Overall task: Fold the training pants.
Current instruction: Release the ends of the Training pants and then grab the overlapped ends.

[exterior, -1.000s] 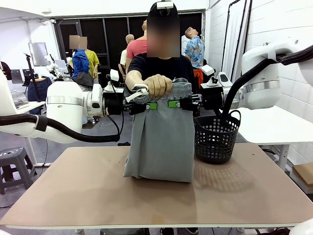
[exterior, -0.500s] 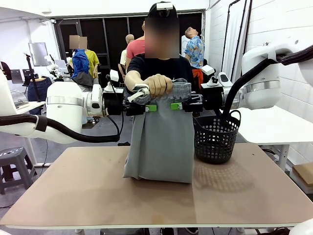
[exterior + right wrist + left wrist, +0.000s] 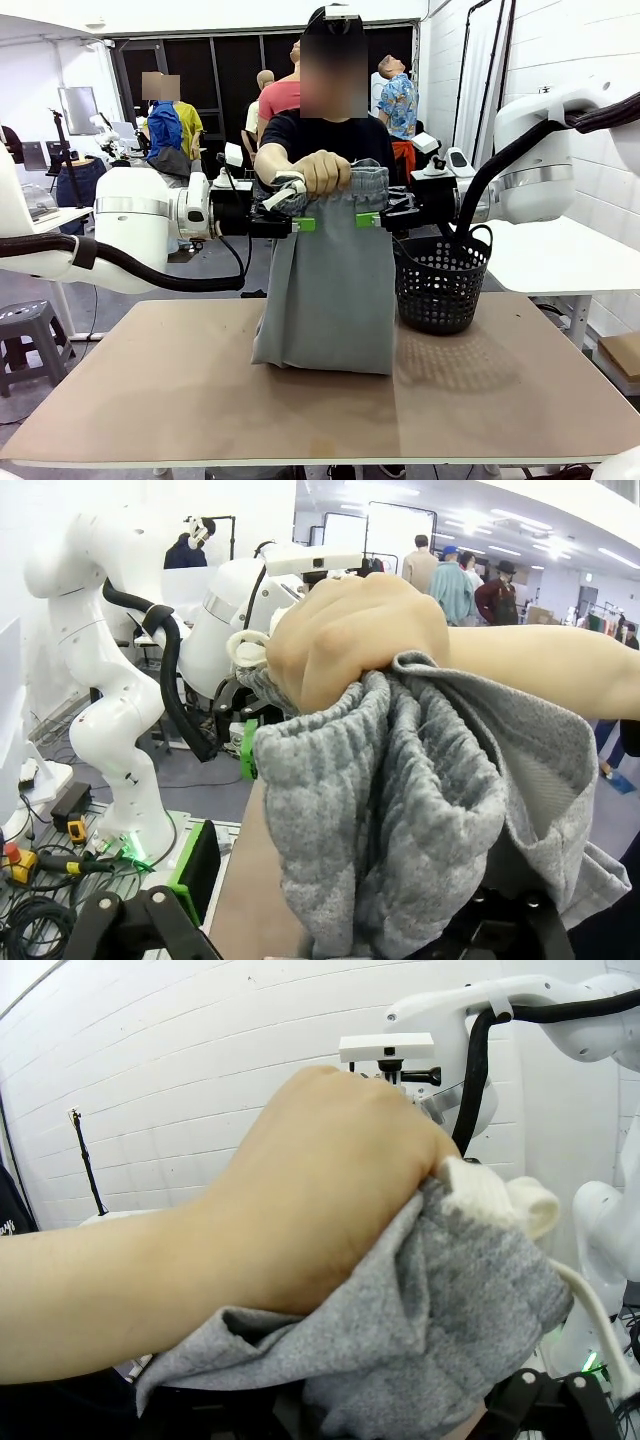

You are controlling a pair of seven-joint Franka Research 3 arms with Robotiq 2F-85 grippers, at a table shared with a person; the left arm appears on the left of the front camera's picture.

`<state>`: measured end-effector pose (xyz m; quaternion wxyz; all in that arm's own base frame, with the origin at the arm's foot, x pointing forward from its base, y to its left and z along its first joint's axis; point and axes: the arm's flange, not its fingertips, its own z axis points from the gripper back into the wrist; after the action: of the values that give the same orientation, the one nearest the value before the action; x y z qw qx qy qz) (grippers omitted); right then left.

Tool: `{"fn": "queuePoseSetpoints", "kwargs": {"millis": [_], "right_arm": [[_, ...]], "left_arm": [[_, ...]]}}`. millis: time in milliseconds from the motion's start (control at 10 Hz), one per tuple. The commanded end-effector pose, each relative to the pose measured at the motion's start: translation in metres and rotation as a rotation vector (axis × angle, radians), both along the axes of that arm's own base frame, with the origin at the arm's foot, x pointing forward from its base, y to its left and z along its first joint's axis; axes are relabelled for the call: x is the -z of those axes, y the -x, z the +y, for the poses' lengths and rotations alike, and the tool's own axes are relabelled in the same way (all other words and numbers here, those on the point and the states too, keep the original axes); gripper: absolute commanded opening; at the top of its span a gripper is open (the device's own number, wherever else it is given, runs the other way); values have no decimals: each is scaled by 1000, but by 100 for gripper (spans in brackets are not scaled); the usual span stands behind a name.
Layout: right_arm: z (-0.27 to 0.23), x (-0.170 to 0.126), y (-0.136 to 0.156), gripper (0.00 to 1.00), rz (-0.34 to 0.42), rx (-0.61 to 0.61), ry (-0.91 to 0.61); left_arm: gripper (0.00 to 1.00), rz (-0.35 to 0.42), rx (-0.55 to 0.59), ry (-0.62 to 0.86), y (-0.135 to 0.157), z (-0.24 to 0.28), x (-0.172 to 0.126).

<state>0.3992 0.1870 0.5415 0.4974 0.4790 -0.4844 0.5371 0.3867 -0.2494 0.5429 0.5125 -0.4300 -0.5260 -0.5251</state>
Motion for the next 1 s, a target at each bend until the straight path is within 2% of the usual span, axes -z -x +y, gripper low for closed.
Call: {"fn": "queuePoseSetpoints", "kwargs": {"millis": [0,100,400,900], "right_arm": [[-1,0,-2,100,35,9,7],[-1,1,-3,100,5,34,22],[-9,6,0,100,17,24,42],[-29,18,6,100,16,79,80]], "left_arm": [[100,11,-13,22,1,3,1],[100,2,-27,16,1,3,1],[100,6,-44,7,7,13,8],[100,30,-145,3,23,43,22]]}}
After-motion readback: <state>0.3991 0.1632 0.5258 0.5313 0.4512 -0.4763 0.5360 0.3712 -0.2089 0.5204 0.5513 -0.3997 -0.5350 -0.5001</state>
